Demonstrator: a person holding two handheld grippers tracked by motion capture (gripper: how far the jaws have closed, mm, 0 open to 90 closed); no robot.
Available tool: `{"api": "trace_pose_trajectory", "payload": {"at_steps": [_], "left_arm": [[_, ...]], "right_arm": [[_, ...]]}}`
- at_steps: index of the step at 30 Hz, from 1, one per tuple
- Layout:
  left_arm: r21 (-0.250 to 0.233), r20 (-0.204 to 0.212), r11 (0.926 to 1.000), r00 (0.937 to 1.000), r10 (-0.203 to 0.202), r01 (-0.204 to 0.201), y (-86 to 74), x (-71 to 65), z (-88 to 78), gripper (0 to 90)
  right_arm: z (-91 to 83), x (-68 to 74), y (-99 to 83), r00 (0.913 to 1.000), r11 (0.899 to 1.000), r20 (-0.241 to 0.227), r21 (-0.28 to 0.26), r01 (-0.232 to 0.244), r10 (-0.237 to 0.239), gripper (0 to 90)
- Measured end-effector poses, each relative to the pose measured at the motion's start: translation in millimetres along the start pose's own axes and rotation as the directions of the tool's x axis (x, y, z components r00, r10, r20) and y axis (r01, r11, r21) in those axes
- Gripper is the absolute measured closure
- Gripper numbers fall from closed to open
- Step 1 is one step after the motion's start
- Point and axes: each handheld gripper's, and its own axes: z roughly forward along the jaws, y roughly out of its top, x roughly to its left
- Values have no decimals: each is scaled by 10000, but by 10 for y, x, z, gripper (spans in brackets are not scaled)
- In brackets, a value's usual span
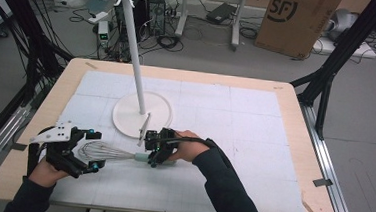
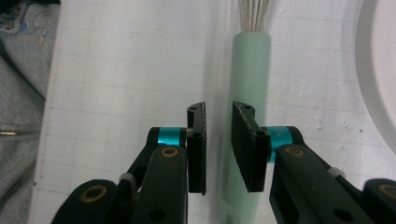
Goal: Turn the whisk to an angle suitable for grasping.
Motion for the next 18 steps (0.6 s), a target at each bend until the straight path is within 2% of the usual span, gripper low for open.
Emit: {"api": "trace_pose_trajectory", "payload": {"at_steps": [12,18], "left_arm": [[36,31,10000,10000,-20,20,-2,0,5,21],[32,30,10000,10000,-40,40,-4,1,9,20]], "right_arm": [[-25,-83,-41,9997,9995,20,-208,-247,247,749],[-6,-98,-50,9996,9996,53,-92,-275,275,745]]}}
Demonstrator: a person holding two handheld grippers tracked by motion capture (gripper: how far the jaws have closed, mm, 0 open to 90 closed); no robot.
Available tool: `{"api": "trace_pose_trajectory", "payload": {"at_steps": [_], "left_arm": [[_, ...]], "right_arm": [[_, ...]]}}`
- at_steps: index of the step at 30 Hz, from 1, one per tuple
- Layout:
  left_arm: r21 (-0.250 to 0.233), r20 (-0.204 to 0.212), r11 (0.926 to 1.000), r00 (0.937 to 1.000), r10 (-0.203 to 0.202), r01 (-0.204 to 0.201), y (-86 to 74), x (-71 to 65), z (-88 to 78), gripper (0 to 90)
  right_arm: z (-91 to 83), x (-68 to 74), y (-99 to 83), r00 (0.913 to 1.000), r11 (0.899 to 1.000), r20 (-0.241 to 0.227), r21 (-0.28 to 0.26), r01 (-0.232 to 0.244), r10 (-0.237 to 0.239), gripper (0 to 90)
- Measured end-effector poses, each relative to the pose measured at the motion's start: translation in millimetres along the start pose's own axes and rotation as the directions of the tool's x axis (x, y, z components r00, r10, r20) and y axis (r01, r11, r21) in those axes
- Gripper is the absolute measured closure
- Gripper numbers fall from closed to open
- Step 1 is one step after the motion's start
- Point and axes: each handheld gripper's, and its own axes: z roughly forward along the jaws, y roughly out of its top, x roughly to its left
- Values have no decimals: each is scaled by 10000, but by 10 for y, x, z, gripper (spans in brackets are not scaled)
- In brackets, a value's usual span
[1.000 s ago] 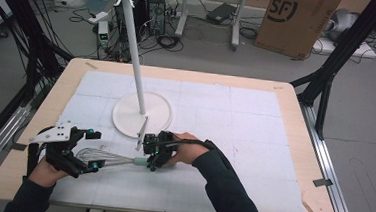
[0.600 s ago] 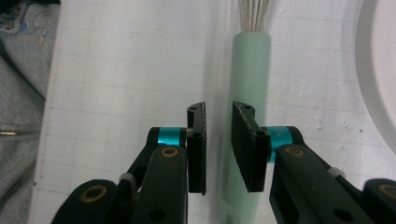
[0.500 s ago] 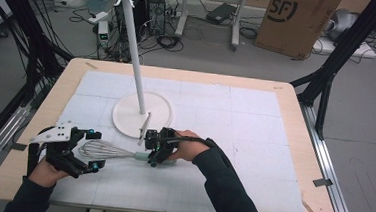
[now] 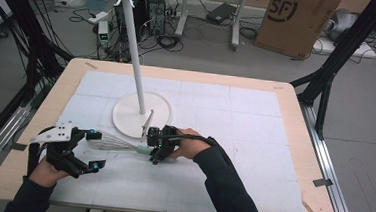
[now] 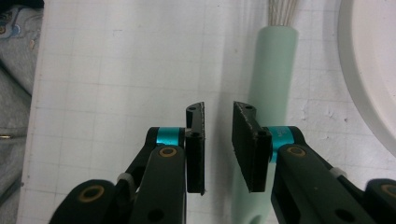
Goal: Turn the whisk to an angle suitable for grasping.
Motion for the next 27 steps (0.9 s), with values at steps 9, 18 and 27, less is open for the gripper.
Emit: {"api": "trace_pose_trajectory", "payload": {"at_steps": [9,18,27], "left_arm": [[-3,21,10000,10000,24,-24,2,-1,-1,20],[-73,-13,10000,10000,45,-45,7,-13,-19,20],[-13,18,10000,10000,58,-58,3,-20,-5,20]], "right_arm": [[-71,15,-8,10000,9998,-4,-184,-22,22,734],[-288,65,-97,9994,9952,219,-954,-230,252,625],[-473,109,-337,9904,9791,501,-1649,-1194,1292,383]]}}
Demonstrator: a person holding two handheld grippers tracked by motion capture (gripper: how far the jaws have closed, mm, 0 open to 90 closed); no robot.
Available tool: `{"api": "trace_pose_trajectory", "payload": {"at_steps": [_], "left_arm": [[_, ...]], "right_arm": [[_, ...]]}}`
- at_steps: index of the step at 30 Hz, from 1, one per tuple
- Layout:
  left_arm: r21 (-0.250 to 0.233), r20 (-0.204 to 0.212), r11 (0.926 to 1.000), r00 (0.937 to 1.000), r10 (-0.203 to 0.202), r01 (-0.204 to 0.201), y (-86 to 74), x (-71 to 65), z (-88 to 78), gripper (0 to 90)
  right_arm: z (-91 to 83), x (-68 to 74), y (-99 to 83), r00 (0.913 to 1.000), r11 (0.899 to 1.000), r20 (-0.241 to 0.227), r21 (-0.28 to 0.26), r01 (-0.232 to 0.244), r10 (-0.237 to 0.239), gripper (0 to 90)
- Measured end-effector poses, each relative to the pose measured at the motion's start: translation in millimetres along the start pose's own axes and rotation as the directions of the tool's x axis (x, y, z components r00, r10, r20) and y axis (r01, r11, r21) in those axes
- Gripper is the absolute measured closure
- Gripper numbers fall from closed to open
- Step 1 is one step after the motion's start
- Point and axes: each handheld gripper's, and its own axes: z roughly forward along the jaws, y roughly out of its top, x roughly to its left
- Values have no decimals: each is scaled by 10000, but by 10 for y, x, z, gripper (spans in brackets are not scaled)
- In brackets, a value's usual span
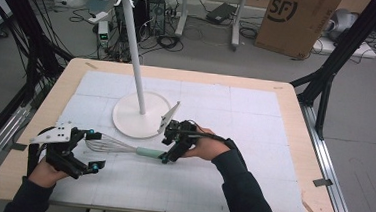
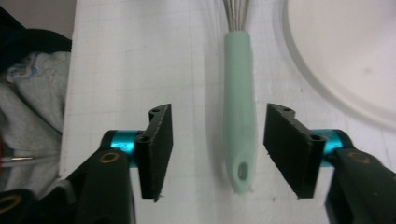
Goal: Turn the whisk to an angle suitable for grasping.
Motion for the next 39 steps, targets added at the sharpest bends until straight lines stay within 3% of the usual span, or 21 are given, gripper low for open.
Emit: {"api": "trace_pose_trajectory", "payload": {"at_steps": [8,17,22,30,33,35,39], "left_arm": [[76,54,10000,10000,45,-45,-2,-2,18,21],[119,-76,9999,10000,45,-44,-2,3,22,20],[128,-127,9999,9999,34,-32,-2,-4,27,20],[170,-184,9998,9998,-34,37,-2,7,24,20],[144,-255,9999,9997,-44,48,-1,11,24,20],[136,-289,9999,9996,-49,53,0,16,23,21],[94,-358,9999,9993,-98,101,2,23,22,20]], "right_arm": [[-142,36,-211,9945,9955,648,-534,-784,818,160],[-377,113,-597,9818,9772,985,-1541,-1461,1624,99],[-500,155,-852,9661,9579,1304,-2132,-1922,2228,96],[-698,339,-1165,9401,9167,1790,-3340,-2193,2901,97],[-744,392,-1299,9235,8949,1985,-3783,-2369,3284,97],[-750,413,-1380,9149,8882,2200,-3958,-2334,3385,97],[-742,467,-1531,8975,8636,2313,-4389,-2481,3754,97]]}}
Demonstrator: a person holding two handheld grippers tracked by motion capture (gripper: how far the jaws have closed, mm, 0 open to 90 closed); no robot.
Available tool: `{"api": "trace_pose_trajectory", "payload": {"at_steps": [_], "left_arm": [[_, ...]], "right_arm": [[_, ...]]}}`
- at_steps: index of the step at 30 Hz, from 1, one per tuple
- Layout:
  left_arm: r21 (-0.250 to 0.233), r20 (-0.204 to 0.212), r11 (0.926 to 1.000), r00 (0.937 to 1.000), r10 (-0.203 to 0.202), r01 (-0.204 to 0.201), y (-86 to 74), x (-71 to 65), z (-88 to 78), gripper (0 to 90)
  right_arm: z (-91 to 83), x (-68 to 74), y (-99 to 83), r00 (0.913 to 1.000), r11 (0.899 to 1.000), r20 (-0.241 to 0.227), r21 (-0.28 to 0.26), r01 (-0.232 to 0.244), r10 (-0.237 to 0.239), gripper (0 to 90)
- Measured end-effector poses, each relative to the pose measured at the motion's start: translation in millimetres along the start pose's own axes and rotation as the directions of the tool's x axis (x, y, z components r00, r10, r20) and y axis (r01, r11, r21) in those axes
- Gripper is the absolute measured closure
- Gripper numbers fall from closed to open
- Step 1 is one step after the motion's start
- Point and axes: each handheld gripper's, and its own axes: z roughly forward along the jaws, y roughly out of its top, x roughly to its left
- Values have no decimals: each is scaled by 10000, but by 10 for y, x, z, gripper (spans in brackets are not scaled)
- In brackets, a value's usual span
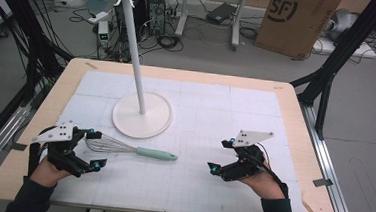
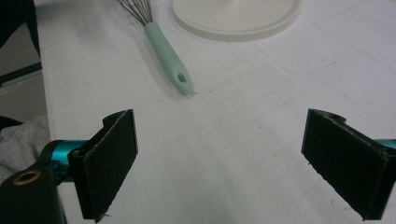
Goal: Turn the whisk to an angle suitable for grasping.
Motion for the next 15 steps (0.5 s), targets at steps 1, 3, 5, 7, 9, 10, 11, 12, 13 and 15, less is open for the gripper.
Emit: {"api": "trace_pose_trajectory", "payload": {"at_steps": [1,3,5,7,9,10,11,12,13,15], "left_arm": [[30,14,10000,10000,6,-6,2,4,0,20],[33,-42,10000,10000,-21,21,4,8,5,20],[71,-40,10000,10000,-59,59,7,10,10,20],[72,-63,10000,10000,-8,9,16,14,13,20],[91,-93,10000,10000,-2,3,25,17,17,20],[127,-100,9999,10000,-1,2,28,19,20,20],[153,-136,9999,9999,-11,13,33,21,28,20],[187,-139,9998,9999,19,-17,39,23,28,20],[160,-157,9999,9999,25,-23,45,22,31,20],[144,-163,9999,9998,85,-83,59,20,32,20]], "right_arm": [[-19,11,-31,9999,9999,73,-113,-73,74,97],[-47,16,-82,9999,9990,28,-419,-168,170,97],[-74,20,-124,9996,9978,34,-616,-260,263,97],[-93,34,-146,9996,9970,181,-750,-212,227,97],[-123,49,-159,9995,9942,169,-1044,-252,271,97],[-141,54,-165,9994,9919,138,-1230,-307,326,97],[-154,52,-172,9994,9895,127,-1410,-315,336,97],[-170,53,-182,9990,9848,27,-1680,-441,452,97],[-179,56,-191,9988,9815,25,-1858,-471,484,97],[-173,62,-208,9985,9771,-93,-2059,-538,530,97]]}}
